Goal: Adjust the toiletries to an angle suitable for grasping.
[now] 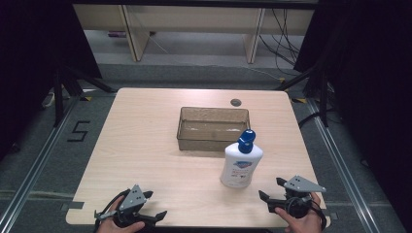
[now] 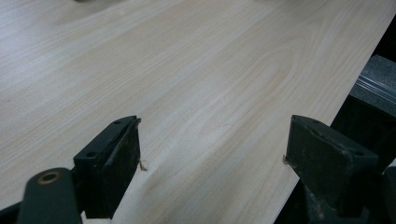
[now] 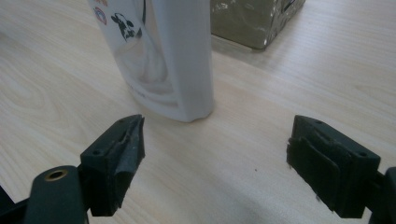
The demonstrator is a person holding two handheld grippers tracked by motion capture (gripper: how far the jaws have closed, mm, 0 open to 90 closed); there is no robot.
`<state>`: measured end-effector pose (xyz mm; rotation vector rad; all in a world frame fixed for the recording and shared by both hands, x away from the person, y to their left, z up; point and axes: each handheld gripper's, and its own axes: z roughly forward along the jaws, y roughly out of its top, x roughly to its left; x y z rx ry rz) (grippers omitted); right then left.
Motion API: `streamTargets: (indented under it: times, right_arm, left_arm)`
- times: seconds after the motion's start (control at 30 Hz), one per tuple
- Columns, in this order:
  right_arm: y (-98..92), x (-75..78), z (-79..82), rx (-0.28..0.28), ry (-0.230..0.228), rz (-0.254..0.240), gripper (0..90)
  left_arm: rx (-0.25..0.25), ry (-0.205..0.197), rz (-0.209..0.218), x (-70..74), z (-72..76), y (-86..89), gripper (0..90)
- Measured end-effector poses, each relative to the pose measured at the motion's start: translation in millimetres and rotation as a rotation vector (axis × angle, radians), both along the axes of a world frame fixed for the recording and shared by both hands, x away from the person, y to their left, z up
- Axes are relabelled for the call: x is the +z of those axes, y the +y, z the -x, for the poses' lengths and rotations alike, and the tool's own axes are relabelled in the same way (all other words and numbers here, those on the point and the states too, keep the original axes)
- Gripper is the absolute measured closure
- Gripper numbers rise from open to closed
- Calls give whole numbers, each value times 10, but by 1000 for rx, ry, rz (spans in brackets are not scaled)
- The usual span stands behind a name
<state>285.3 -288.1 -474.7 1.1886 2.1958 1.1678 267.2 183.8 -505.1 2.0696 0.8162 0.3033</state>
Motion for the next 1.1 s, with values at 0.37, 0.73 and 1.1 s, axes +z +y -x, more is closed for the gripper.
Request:
streamTargets:
  times: [0.37, 0.73, 1.1]
  right_arm:
    - [-6, 52, 7, -24, -27, -36, 171]
    - [54, 267, 90, -4, -73, -92, 174]
    - [104, 416, 122, 28, -141, -100, 169]
  left_arm:
    - [6, 10, 16, 6, 13, -12, 175]
    - [1, 6, 17, 5, 14, -6, 175]
    - [0, 7, 18, 6, 12, -7, 174]
